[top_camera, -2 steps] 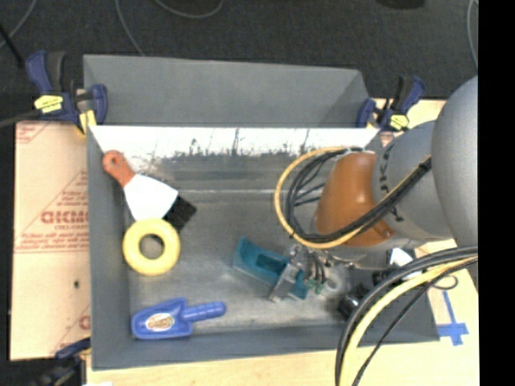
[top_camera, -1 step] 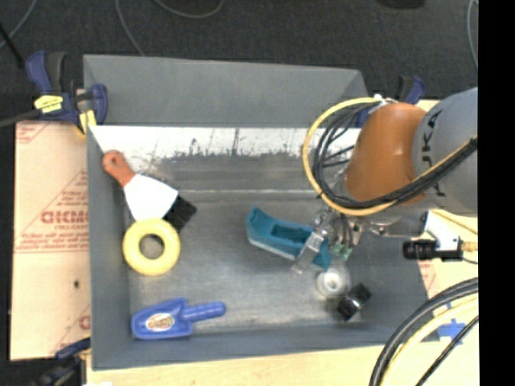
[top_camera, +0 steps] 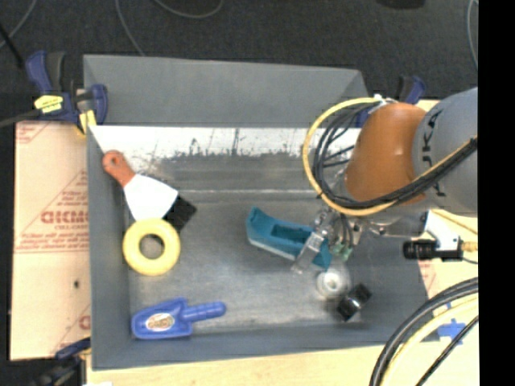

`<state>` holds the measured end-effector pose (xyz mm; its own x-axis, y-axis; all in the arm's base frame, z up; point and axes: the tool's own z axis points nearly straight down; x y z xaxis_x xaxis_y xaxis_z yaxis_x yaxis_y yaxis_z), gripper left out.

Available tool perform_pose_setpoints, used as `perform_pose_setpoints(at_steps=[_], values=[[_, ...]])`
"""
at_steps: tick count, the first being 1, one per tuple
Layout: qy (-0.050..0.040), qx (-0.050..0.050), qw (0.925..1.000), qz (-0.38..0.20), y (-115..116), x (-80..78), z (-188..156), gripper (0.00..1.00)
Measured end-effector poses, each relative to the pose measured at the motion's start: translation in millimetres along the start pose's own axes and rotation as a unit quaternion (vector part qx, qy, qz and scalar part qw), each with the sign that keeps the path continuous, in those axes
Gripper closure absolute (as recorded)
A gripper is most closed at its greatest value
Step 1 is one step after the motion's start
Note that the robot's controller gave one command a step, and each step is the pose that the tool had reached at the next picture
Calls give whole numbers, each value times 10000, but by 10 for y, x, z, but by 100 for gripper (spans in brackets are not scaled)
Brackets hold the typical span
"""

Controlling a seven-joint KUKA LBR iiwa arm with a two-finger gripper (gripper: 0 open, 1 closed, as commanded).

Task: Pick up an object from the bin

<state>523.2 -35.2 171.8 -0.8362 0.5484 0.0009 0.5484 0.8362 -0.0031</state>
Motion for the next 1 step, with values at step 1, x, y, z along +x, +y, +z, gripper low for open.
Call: perform_pose_setpoints(at_steps=[1], values=[[52,30,10000,-37,-5,44,-373,100]])
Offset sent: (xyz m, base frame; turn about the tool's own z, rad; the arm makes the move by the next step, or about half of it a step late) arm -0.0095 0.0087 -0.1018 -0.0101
